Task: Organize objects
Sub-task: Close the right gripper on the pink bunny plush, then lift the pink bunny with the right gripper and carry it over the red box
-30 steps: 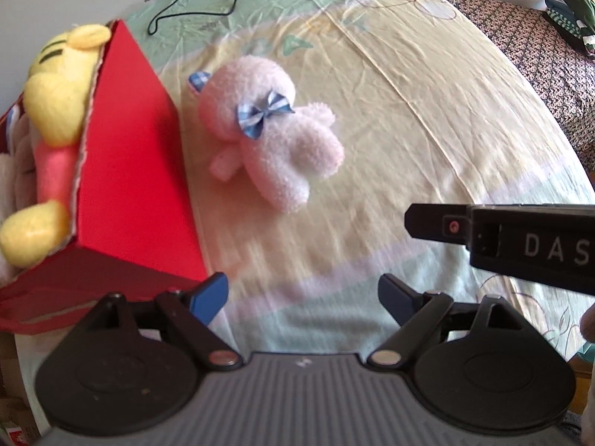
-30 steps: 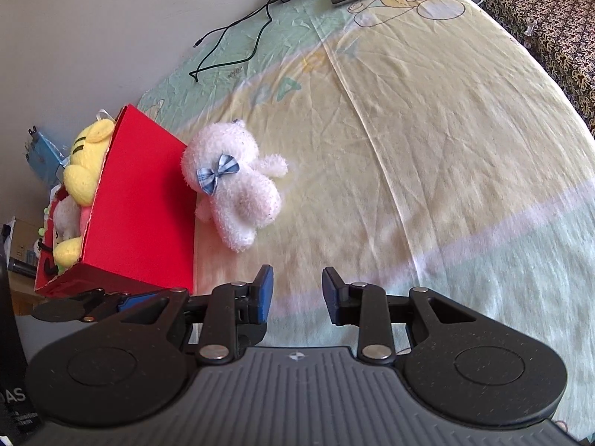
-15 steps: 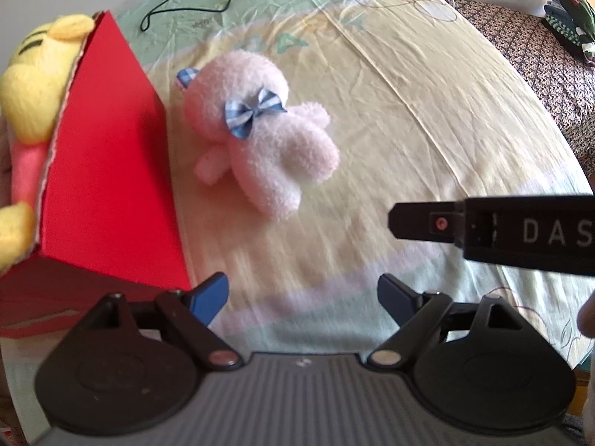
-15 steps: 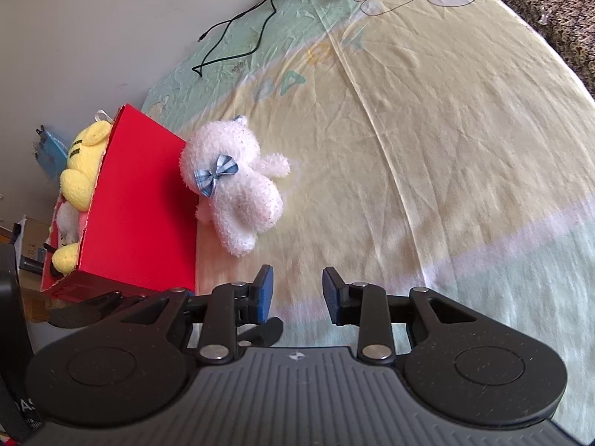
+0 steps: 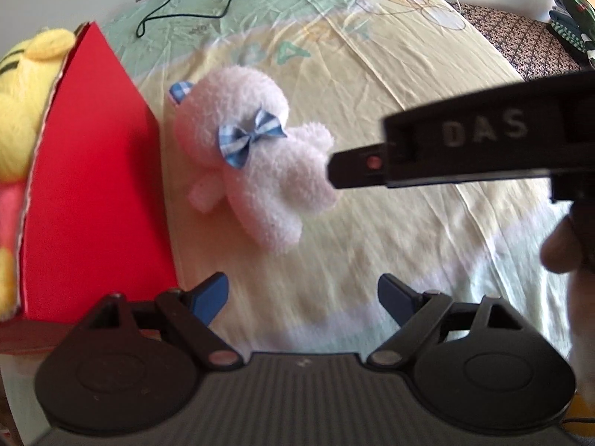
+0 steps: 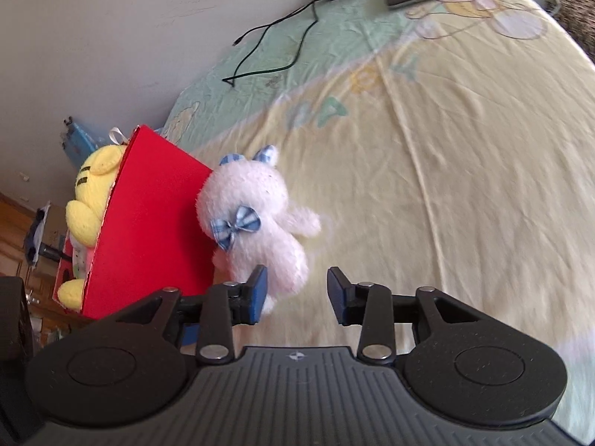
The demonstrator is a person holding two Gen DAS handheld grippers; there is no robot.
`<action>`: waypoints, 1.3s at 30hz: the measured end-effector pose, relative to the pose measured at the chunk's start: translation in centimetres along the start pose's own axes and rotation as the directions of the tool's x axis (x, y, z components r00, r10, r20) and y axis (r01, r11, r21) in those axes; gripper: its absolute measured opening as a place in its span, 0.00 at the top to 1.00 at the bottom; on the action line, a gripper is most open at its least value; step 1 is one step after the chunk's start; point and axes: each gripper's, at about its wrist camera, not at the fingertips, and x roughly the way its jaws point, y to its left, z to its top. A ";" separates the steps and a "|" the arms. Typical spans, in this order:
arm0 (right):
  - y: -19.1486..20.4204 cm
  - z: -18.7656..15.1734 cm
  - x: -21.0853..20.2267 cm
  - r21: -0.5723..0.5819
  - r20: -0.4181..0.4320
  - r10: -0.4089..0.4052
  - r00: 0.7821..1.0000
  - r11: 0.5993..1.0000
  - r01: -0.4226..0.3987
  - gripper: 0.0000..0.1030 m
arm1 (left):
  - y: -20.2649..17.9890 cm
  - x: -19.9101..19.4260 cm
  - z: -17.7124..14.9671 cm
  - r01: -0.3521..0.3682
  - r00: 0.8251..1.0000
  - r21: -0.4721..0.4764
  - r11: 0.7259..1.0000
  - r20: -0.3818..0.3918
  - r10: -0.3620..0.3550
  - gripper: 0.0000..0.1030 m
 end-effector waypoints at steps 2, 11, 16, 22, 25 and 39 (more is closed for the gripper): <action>0.1 0.4 0.7 -0.002 -0.012 0.019 1.000 1.000 -0.019 0.58 | 0.0 0.2 0.2 0.002 1.000 -0.004 1.000 0.000 -0.002 0.14; -0.1 1.3 3.4 -0.011 -0.064 0.051 0.997 0.999 -0.052 0.55 | 0.4 0.7 -0.1 0.036 0.999 -0.005 0.999 0.000 -0.036 0.14; 0.0 1.2 4.2 0.015 -0.091 0.139 0.986 0.990 -0.138 0.63 | 0.8 0.5 -0.7 0.068 0.998 -0.011 0.998 0.006 -0.068 0.15; 0.3 0.9 3.5 0.010 -0.090 0.171 0.981 0.985 -0.171 0.71 | 1.4 0.1 -1.1 0.100 0.995 -0.018 0.995 0.017 -0.100 0.16; -0.2 0.1 2.1 0.028 -0.089 0.179 0.980 0.984 -0.177 0.71 | 1.5 -0.6 -1.5 0.123 0.992 -0.004 0.992 0.035 -0.123 0.15; -1.5 -6.5 -3.7 0.057 -0.125 0.133 0.983 0.990 -0.127 0.65 | 1.6 -2.4 -4.4 0.255 0.964 0.075 0.964 0.052 -0.259 0.12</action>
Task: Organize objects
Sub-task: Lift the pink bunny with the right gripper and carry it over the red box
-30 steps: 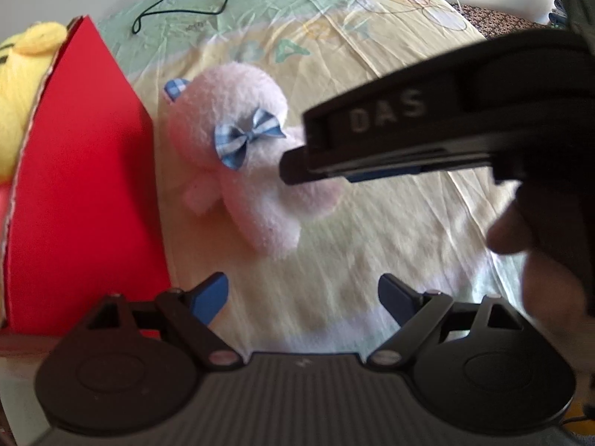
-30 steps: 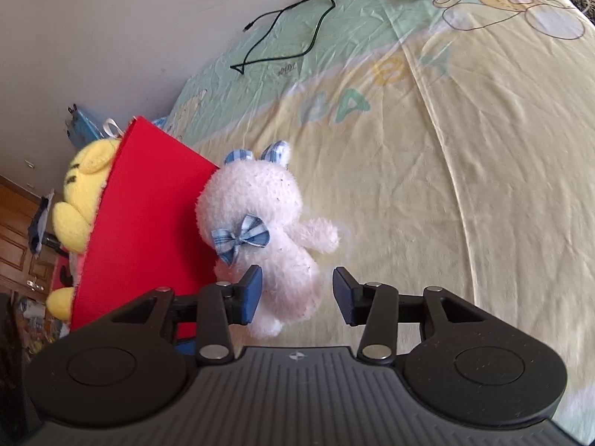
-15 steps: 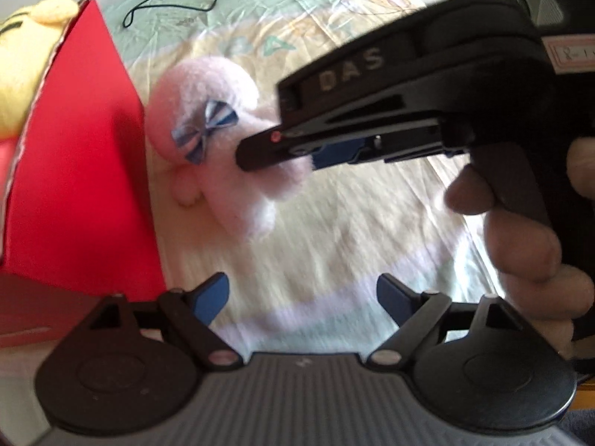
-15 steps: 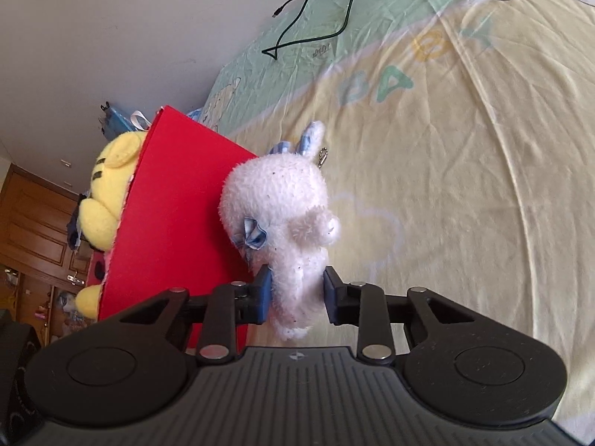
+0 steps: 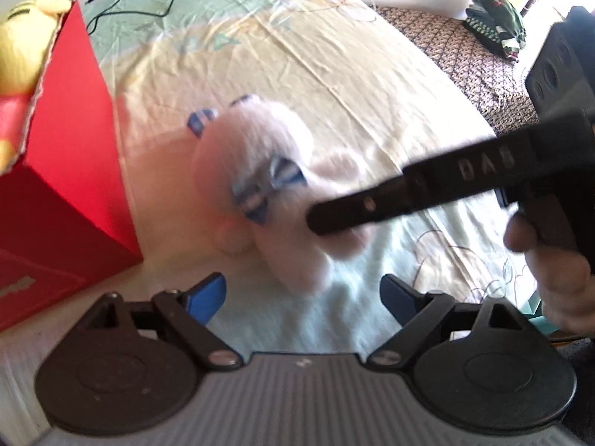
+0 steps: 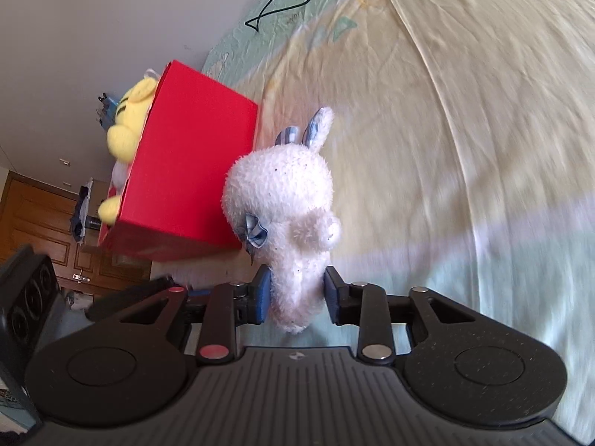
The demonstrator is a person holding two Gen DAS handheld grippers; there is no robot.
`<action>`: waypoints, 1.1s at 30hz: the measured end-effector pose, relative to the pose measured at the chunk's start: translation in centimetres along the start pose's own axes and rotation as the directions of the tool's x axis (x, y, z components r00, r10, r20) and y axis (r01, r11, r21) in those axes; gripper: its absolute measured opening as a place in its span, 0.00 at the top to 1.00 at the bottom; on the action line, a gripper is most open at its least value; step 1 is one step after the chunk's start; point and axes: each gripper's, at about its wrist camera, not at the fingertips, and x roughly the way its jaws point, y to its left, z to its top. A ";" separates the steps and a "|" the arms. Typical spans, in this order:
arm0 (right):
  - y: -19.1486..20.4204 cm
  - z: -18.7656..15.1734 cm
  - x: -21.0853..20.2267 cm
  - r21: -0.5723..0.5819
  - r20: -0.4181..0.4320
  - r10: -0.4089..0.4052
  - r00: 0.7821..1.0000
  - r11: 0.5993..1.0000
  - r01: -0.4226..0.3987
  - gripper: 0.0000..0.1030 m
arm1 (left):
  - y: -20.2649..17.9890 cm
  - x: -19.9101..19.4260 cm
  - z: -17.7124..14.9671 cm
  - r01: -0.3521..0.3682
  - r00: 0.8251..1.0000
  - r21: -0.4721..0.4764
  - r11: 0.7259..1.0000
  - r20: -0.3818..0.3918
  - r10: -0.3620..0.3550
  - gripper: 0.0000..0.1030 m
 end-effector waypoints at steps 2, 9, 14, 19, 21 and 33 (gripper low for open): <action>0.4 0.1 -0.6 -0.029 0.034 -0.029 0.999 0.999 0.030 0.64 | 0.7 0.6 0.5 -0.007 1.000 -0.008 1.000 0.005 0.007 0.11; 1.1 2.7 -1.1 -0.129 0.128 -0.054 0.990 0.989 0.070 0.39 | 1.1 0.4 1.0 -0.003 1.000 -0.107 0.994 0.007 0.004 0.11; 0.3 4.3 1.1 -0.131 0.091 -0.033 0.995 0.990 0.045 0.36 | 1.3 1.2 2.1 -0.017 1.000 -0.146 0.989 0.005 0.018 0.09; -1.0 4.3 2.7 -0.015 0.029 0.067 0.997 0.998 -0.067 0.38 | 1.2 1.2 2.7 -0.020 0.999 -0.165 0.986 0.026 0.025 0.07; -1.0 3.9 2.7 -0.011 0.022 0.087 0.996 0.996 -0.086 0.41 | 1.4 1.3 2.6 -0.014 1.000 -0.175 0.984 0.022 0.018 0.06; -2.4 2.0 1.2 0.037 0.005 0.123 0.992 0.992 -0.123 0.62 | 1.8 1.1 2.4 0.110 0.994 -0.208 0.972 0.008 -0.110 0.13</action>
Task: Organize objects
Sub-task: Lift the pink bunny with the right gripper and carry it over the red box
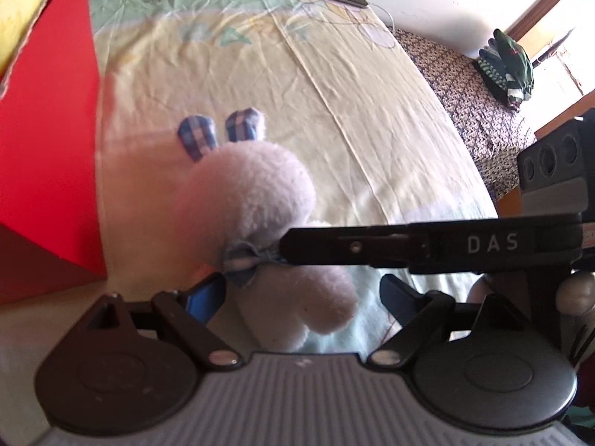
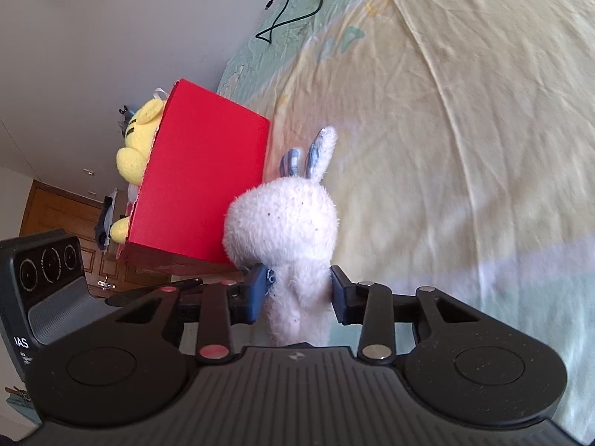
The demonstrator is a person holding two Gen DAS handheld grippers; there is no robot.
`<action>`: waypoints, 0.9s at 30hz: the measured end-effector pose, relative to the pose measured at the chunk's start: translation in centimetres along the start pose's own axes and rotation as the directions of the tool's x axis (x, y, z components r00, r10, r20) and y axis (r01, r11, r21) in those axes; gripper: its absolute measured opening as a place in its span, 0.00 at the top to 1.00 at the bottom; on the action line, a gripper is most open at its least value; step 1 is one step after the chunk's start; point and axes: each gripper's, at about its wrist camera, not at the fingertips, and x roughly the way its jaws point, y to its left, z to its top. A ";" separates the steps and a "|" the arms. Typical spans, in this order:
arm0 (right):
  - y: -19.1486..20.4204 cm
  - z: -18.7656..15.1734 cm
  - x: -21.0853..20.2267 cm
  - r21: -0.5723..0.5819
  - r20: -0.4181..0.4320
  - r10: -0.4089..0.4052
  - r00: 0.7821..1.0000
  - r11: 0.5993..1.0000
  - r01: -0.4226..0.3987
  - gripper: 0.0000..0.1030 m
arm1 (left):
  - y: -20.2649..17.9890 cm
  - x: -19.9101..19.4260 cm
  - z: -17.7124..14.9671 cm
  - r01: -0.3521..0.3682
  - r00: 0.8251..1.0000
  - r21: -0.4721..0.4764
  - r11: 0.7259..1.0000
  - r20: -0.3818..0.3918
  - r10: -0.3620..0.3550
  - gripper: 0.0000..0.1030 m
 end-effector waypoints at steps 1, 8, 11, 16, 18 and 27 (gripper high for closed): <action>0.0 0.0 0.0 -0.003 0.000 0.000 1.000 1.000 0.000 0.62 | 0.0 0.2 0.1 -0.007 1.000 -0.003 1.000 -0.002 0.007 0.13; 0.4 0.5 1.6 -0.035 0.025 -0.023 0.999 0.999 0.024 0.49 | 0.1 0.9 0.6 -0.063 0.998 -0.005 0.998 -0.009 0.063 0.24; 0.5 0.0 2.3 -0.025 0.018 -0.003 1.000 1.000 0.004 0.53 | 0.4 1.1 0.6 -0.075 0.997 -0.014 0.997 -0.008 0.074 0.27; 0.9 -1.0 1.9 -0.037 0.006 0.004 1.000 0.999 -0.004 0.59 | 0.1 0.3 -0.2 -0.085 0.996 0.009 0.996 0.006 0.085 0.31; 1.2 -1.8 1.5 -0.054 -0.002 -0.002 1.000 0.999 0.002 0.59 | -0.1 -0.1 -0.6 -0.074 0.997 0.022 0.997 0.004 0.074 0.31; 4.1 -5.3 -0.5 -0.104 0.003 -0.007 1.000 0.995 0.007 0.59 | -1.3 -3.3 -3.5 -0.020 1.000 0.153 0.988 0.009 0.019 0.31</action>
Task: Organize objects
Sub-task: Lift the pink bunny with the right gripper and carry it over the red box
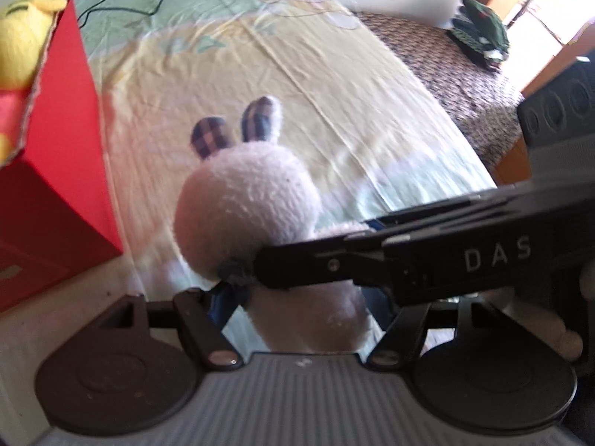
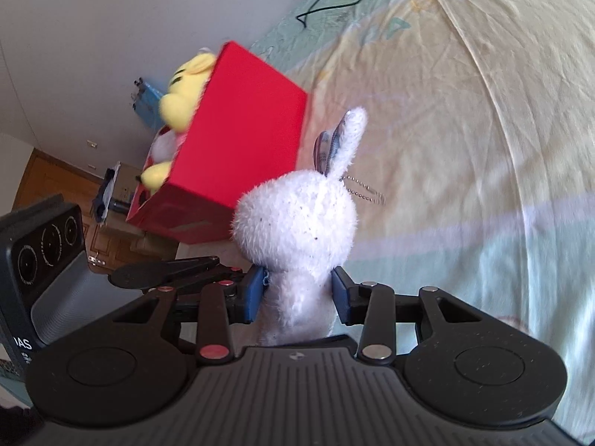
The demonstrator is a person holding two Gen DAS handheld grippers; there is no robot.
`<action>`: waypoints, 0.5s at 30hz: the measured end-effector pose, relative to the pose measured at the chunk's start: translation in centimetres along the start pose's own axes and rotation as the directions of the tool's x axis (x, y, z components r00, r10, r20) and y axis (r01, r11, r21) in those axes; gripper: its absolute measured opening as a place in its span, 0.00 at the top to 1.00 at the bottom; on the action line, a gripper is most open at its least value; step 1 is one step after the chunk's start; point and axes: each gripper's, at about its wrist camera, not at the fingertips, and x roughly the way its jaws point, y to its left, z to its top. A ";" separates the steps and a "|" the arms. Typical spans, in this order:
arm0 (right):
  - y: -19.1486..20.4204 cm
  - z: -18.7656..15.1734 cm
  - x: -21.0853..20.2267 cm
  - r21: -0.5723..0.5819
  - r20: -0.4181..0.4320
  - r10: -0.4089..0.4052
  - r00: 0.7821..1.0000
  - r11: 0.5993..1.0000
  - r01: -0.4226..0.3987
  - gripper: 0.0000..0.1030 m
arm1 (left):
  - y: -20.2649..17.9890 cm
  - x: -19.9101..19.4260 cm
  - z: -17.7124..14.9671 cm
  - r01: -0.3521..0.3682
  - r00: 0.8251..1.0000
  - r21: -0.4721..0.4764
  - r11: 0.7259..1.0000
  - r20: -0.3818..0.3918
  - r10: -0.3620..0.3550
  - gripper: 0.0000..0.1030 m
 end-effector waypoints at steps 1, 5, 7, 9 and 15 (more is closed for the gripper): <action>0.5 -0.2 -0.1 -0.004 0.003 0.000 1.000 1.000 0.000 0.59 | 0.0 -0.6 -0.3 0.010 1.000 0.012 1.000 0.004 -0.010 0.31; 2.8 -0.7 -1.0 -0.021 0.043 0.007 0.999 1.000 -0.006 0.59 | 0.5 -3.1 -0.8 0.048 0.998 0.068 0.997 0.037 -0.051 0.31; 4.0 -0.8 -1.5 -0.024 0.077 0.016 0.997 1.000 -0.014 0.59 | 0.7 -4.7 -0.9 0.057 0.995 0.106 0.993 0.071 -0.064 0.31; 5.4 -0.7 -2.0 -0.032 0.117 0.028 0.993 0.999 -0.024 0.59 | 0.9 -6.5 -0.9 0.060 0.991 0.138 0.989 0.108 -0.076 0.31; 10.1 0.4 -2.0 -0.102 0.226 0.055 0.973 0.994 -0.032 0.59 | 3.3 -11.7 -0.2 0.053 0.969 0.178 0.983 0.227 -0.093 0.31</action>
